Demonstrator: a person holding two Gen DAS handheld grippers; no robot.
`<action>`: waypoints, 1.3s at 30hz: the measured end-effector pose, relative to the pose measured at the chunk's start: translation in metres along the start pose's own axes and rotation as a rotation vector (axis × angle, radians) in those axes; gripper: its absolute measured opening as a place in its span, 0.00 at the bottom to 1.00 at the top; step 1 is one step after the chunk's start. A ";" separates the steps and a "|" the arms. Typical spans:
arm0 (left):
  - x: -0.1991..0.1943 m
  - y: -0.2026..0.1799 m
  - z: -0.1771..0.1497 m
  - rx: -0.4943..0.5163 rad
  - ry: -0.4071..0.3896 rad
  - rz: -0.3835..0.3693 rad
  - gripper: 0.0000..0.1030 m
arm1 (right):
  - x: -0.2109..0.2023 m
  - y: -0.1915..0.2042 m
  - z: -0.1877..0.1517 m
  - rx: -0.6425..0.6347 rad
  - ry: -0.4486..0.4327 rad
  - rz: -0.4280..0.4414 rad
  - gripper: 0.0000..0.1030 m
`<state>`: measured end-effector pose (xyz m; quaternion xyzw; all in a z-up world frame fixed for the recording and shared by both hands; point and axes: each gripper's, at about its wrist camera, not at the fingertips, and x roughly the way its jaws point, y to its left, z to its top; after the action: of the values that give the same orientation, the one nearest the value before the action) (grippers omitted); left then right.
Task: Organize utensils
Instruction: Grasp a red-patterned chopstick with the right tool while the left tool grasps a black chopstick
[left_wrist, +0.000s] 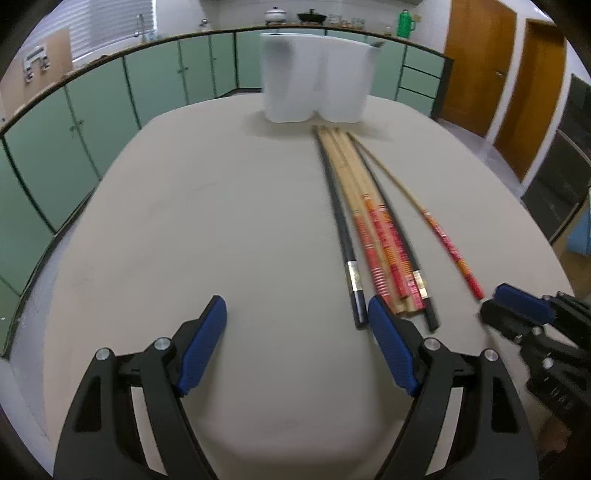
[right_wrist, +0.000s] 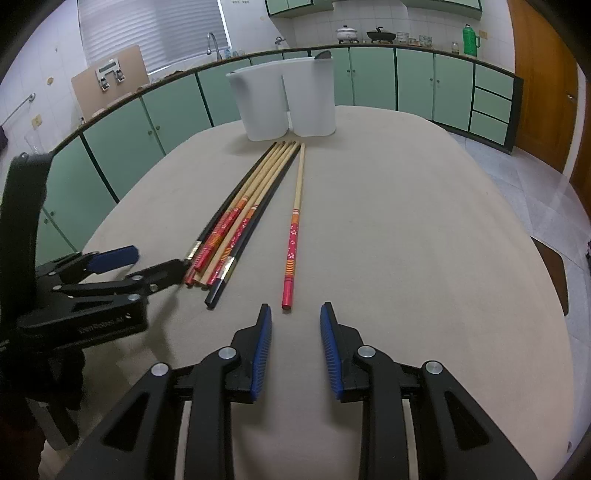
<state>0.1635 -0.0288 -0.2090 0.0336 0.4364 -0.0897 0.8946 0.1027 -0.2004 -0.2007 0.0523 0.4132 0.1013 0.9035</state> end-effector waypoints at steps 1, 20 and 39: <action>-0.002 0.004 -0.002 -0.010 0.001 0.008 0.75 | 0.000 0.000 0.000 0.000 -0.001 0.002 0.27; -0.006 -0.001 -0.005 0.013 -0.004 -0.008 0.56 | 0.005 0.005 0.005 -0.037 0.005 -0.008 0.28; -0.005 -0.023 0.002 0.028 -0.005 -0.031 0.06 | 0.000 0.009 0.013 -0.075 -0.010 -0.027 0.06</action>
<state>0.1577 -0.0509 -0.2037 0.0391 0.4332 -0.1096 0.8937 0.1111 -0.1915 -0.1909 0.0133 0.4053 0.1045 0.9081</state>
